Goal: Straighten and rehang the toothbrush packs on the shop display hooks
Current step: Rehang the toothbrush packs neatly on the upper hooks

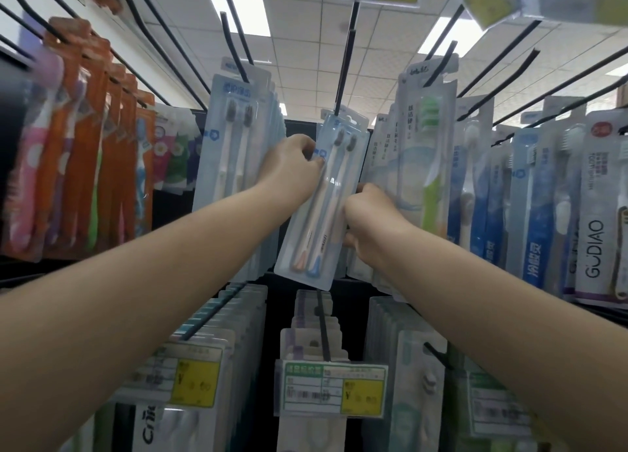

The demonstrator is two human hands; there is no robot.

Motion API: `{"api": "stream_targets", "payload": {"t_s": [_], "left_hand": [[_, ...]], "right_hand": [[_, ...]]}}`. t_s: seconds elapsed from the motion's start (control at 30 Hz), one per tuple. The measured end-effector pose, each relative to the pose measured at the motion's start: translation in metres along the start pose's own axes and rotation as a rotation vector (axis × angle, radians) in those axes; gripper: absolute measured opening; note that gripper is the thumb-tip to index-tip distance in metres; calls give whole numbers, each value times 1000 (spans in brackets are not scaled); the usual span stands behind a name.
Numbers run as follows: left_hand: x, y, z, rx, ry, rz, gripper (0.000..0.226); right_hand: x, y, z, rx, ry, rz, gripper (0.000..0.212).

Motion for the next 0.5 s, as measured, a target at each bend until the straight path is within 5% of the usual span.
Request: {"api": "stream_targets", "payload": {"t_s": [0.5], "left_hand": [[0, 22, 6, -71, 26, -55, 13]], "right_hand": [[19, 23, 10, 247, 261, -121, 27]]}}
Point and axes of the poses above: each hand's wrist, its own y-axis away from the middle knuckle, its own x-axis out of the back of the hand, z = x × y, the point moved 1 cm from there along -y, towards the middle knuckle, and after that the axes turned 11 degrees about z, right-handed, at the moved point
